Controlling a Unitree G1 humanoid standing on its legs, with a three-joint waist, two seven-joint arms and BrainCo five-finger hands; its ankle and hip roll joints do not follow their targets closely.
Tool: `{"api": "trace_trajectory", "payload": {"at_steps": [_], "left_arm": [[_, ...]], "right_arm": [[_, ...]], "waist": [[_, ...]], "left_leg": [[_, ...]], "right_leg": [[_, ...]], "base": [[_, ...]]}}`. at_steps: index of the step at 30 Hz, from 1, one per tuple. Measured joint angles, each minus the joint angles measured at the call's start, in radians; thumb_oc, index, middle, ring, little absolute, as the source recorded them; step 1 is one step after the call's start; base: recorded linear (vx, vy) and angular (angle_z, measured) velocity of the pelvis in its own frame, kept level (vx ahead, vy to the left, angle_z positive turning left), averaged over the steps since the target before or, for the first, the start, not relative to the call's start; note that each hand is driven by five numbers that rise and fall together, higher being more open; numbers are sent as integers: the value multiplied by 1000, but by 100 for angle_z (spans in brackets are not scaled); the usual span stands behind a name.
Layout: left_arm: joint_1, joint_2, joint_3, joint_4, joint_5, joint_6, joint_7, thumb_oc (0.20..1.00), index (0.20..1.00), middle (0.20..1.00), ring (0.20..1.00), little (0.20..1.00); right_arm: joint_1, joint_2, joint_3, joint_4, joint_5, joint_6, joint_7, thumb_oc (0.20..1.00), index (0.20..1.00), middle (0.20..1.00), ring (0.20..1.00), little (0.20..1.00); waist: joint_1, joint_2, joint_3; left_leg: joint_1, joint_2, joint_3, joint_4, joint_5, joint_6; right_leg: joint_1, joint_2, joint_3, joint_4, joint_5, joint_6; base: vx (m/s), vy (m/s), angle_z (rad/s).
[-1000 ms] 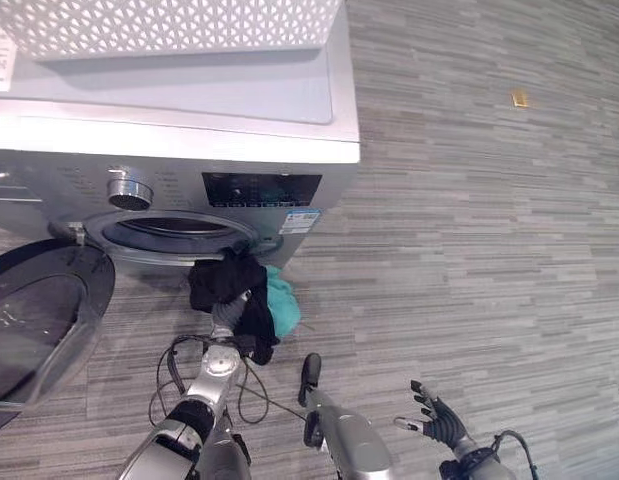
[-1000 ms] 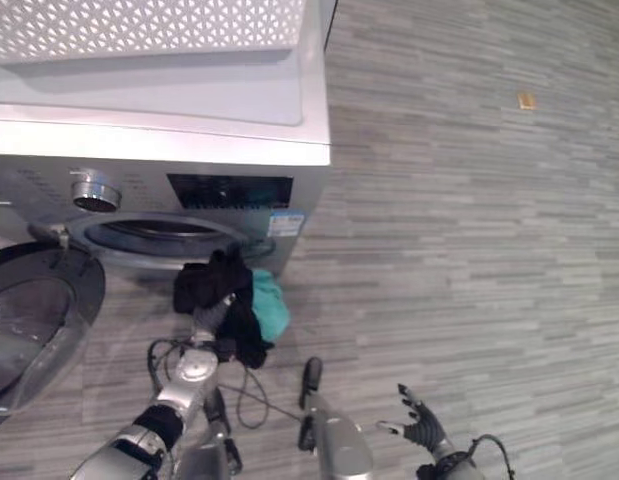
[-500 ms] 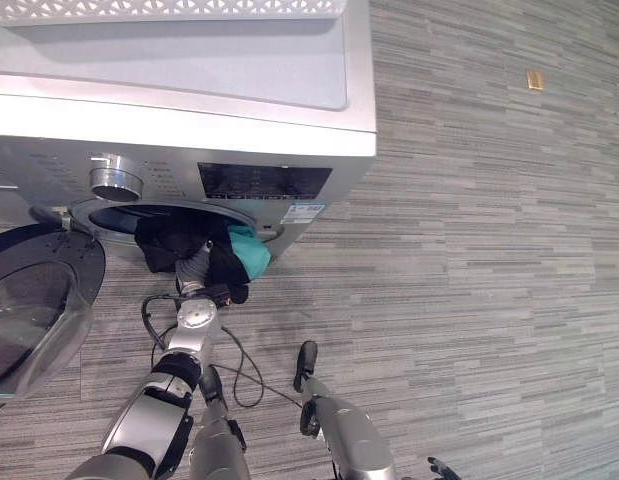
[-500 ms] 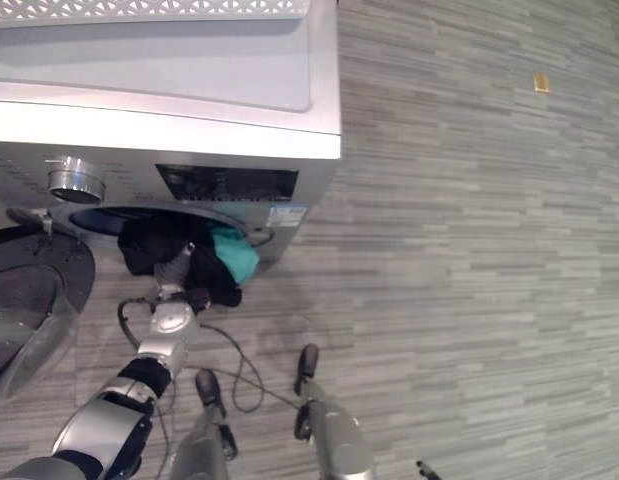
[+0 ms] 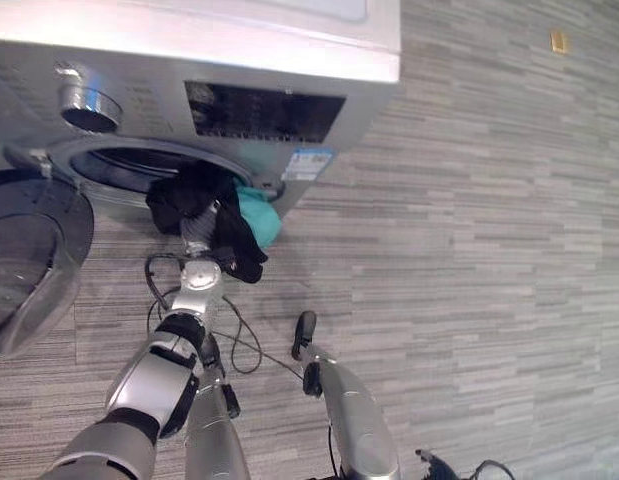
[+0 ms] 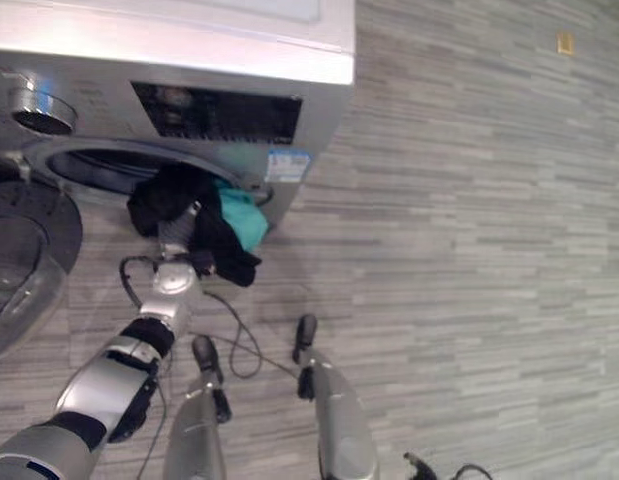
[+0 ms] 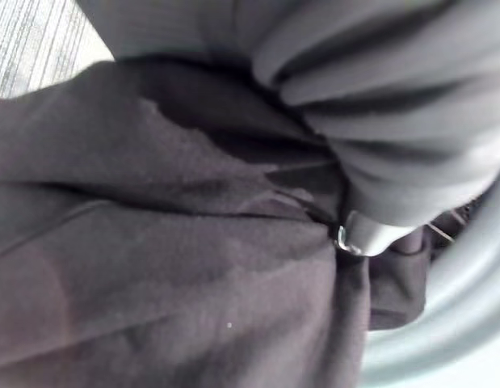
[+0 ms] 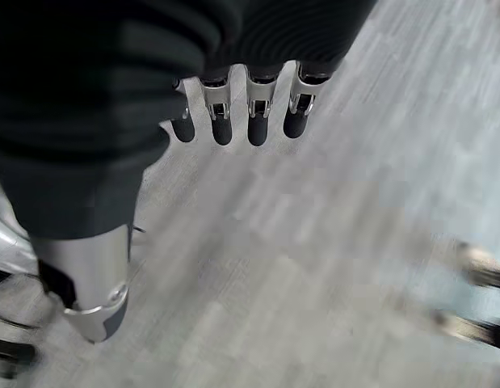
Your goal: Grab the laundry basket,head to the washer,open it,put in the laundry and shut it.
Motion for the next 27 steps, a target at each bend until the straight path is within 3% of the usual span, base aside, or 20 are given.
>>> {"api": "trace_trajectory", "payload": {"at_steps": [6, 13, 21, 27], "left_arm": [[-84, 91, 74, 8, -71, 5, 9, 200, 200, 200, 200, 200], [-120, 108, 164, 16, -229, 5, 11, 200, 200, 200, 200, 200], [-371, 169, 169, 41, -413, 8, 0, 200, 200, 200, 200, 200], [-497, 171, 137, 107, -506, 3, -4, 200, 200, 200, 200, 200]], "right_arm": [[-48, -37, 2, -205, 80, -38, 1, 1000, 1000, 1000, 1000, 1000], [-62, -47, 33, -235, 88, -31, 4, 1000, 1000, 1000, 1000, 1000], [-27, -108, 39, -390, 126, -32, 29, 1000, 1000, 1000, 1000, 1000], [-110, -69, 41, -246, 136, -31, -12, 1000, 1000, 1000, 1000, 1000]], "waist": [[0, -10, 4], [2, -30, 3], [-11, -59, 0], [-26, -57, 1]], "left_leg": [[-146, 13, -49, 137, -33, -5], [-174, 22, -87, 182, -43, -16], [-267, 16, -107, 217, -41, -19], [-325, 2, -121, 231, -41, -18]], "right_leg": [[-133, -20, -3, 164, -63, -23], [-135, -19, -27, 203, -84, -37], [-205, -22, -36, 221, -84, -36], [-256, -39, -32, 231, -84, -34]], "base": [[-33, -3, 10], [-5, -9, 9], [-6, -26, 6], [22, 87, 7]]}}
